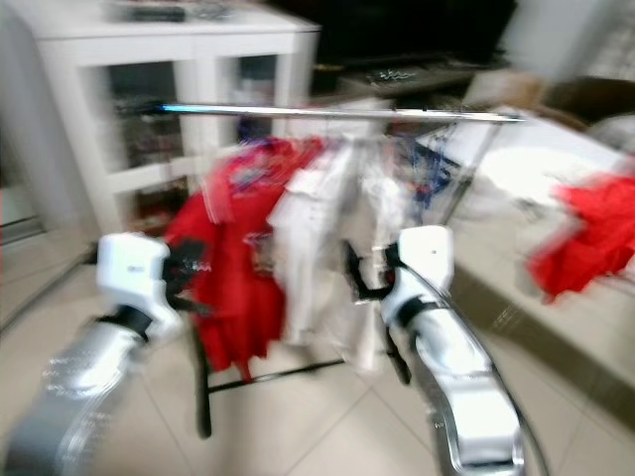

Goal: Hang hanger

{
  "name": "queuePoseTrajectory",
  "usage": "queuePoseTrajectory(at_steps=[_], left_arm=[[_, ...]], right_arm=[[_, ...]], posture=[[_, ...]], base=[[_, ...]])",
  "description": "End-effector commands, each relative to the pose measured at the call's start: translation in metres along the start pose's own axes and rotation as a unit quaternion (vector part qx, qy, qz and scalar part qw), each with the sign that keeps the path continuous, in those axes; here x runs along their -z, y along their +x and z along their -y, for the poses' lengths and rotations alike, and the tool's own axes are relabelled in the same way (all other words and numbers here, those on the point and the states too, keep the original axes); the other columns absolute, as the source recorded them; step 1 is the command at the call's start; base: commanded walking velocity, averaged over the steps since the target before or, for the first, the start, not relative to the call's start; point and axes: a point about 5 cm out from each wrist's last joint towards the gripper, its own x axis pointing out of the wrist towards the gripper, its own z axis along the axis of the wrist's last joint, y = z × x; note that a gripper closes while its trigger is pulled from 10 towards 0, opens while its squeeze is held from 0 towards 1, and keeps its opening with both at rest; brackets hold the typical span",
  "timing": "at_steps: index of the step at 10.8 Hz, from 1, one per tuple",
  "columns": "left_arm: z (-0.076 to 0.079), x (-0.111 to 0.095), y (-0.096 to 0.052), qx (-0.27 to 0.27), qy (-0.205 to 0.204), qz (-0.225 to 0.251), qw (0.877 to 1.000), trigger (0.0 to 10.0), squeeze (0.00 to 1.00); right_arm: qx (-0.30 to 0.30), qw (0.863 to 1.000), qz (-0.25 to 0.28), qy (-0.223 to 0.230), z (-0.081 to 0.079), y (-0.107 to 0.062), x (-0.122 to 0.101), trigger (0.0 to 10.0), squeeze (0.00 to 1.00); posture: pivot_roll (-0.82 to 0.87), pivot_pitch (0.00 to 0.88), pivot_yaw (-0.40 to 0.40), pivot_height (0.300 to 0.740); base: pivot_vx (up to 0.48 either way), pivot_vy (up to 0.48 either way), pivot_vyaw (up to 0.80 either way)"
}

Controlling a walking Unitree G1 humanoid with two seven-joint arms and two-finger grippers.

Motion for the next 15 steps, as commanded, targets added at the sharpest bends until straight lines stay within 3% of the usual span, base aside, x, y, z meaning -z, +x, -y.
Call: queuePoseTrajectory(at_steps=[1,6,15], left_arm=[[-0.001,-0.007,-0.002,0.006,0.003,0.015,1.0,10.0,0.0],[0.006,-0.017,0.001,0.037,-0.002,0.036,0.999,10.0,0.0],[0.001,-0.028,0.005,0.036,0.015,0.049,0.998,10.0,0.0]], right_arm=[[-0.002,1.0,0.005,0.001,-0.002,0.003,-0.003,10.0,0.0],[-0.002,1.0,0.01,-0.001,-0.001,0.003,-0.007,10.0,0.0],[-0.013,1.0,0.013,0.008,-0.006,0.006,-0.008,10.0,0.0]], posture=[[0.11,0.0,-0.115,0.74],[0.1,0.0,-0.113,0.74],[0.11,0.0,-0.104,0.74]], base=[[0.315,0.0,0.0],[0.317,0.0,-0.57],[0.319,0.0,0.0]])
